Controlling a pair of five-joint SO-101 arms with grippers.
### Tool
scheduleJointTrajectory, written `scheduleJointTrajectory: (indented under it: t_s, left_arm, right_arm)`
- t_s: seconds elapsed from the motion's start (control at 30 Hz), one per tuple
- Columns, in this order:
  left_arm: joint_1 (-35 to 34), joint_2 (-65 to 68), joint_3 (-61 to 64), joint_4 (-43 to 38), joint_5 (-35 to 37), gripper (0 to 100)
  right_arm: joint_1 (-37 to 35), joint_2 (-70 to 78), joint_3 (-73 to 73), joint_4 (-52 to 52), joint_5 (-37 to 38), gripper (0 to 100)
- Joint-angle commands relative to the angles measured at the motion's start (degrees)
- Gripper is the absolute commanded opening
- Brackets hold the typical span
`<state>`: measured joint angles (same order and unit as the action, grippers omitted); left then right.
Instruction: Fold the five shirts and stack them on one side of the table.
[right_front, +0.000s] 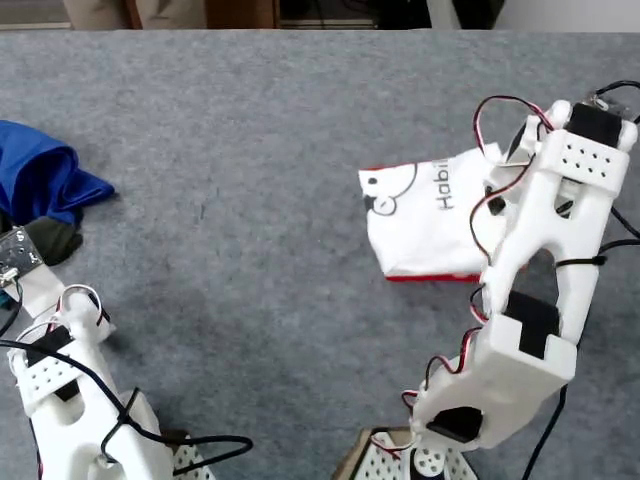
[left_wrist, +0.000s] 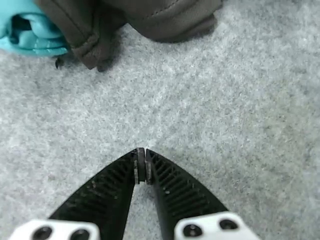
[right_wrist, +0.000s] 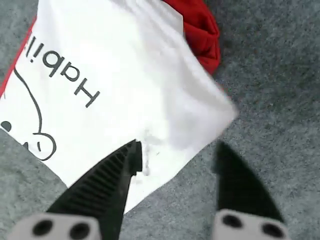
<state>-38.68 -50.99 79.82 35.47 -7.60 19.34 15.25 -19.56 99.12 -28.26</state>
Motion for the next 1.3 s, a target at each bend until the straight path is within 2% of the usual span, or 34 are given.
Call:
scheduleJointTrajectory:
  t_s: [0.0,0.07,0.17,0.3,0.43,0.53,0.63,0.77,0.97,1.27]
  left_arm:
    - [0.70,-1.19,-0.53,-0.53,0.35,2]
    - [0.62,-1.19,-0.53,-0.44,0.35,2]
    - [0.62,-1.19,-1.76,2.46,0.35,2]
    - [0.44,-1.19,-5.80,7.47,0.35,2]
    - [-1.58,-0.66,-17.85,15.65,0.26,3]
    - [-4.04,-0.31,-29.80,24.00,0.44,11]
    - [-5.98,3.12,-38.68,26.46,1.41,20]
    - [-8.97,15.16,-49.05,23.56,3.16,21]
    - [-12.57,37.67,-69.36,22.51,-0.35,22]
    - [-13.01,65.36,-90.90,22.51,-0.44,22]
  right_arm:
    - [0.84,-1.71,-4.53,2.81,0.88,48.0]
    - [0.75,-3.47,-6.29,3.08,0.97,45.8]
    - [-1.80,-6.90,-7.08,2.99,0.97,37.0]
    - [-9.45,-10.24,-7.08,2.99,0.97,19.0]
    - [-19.03,-11.03,-7.16,2.99,1.14,0.0]
    - [-25.80,-10.24,-7.43,2.90,2.20,3.4]
    - [-31.60,-8.04,-7.60,1.49,2.29,2.3]
    - [-37.76,-4.35,-7.69,0.00,2.29,2.2]
    - [-44.09,1.45,-7.87,0.00,2.29,2.6]
    - [-46.37,11.47,-19.56,0.53,2.20,2.3]
